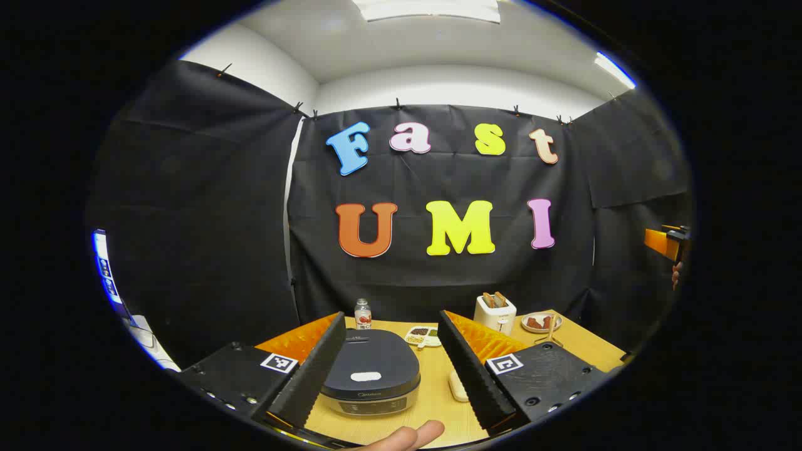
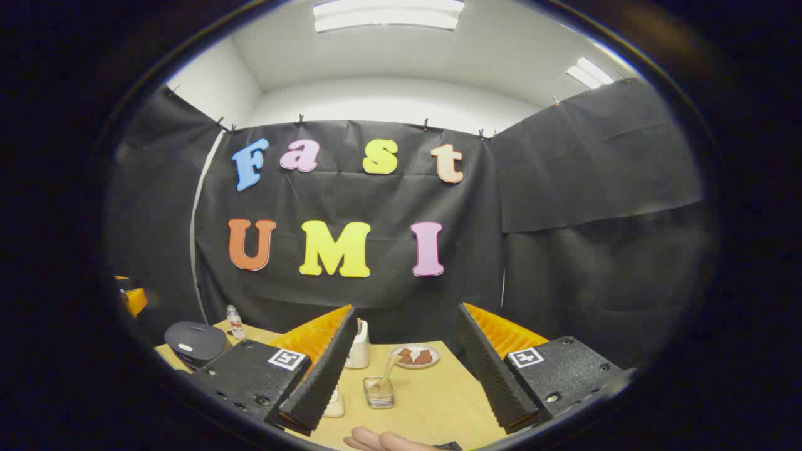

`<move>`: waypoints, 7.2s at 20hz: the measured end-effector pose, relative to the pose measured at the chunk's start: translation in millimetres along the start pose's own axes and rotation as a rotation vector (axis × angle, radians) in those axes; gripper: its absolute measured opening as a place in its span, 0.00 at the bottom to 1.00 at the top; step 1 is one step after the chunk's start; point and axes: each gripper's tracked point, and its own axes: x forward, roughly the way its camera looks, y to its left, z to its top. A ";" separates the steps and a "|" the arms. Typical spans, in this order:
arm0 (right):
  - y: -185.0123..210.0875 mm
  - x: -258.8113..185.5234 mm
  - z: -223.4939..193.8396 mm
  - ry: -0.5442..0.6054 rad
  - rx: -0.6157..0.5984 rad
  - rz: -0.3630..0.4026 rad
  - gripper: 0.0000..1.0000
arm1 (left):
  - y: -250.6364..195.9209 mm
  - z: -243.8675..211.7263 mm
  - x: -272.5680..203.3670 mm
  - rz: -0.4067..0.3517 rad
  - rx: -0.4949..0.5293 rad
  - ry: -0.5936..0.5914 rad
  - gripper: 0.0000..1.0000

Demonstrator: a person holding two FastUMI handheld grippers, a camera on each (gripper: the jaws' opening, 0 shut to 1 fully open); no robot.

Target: Close the left gripper, press the button to open the rice cooker; take a wooden spoon from the chopstick holder with the right hand, scoop a spoonful of rice and pour it into the rice cooker, then put the wooden spoon back into the chopstick holder.

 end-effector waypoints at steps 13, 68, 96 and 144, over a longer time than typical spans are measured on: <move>4.7 -23.6 -20.5 0.009 0.031 0.041 1.00 | -23.4 -23.5 -27.9 -0.014 0.060 0.032 0.95; -52.4 53.8 -206.6 0.161 0.179 0.142 0.96 | 47.3 -199.6 92.9 0.091 -0.124 0.528 0.00; -26.7 146.3 -264.6 0.341 0.064 0.093 1.00 | 33.8 -79.5 28.4 0.041 -0.070 0.145 0.94; 120.9 225.9 -207.9 0.222 0.096 0.401 0.14 | 74.1 -102.2 11.2 0.113 0.010 0.083 0.95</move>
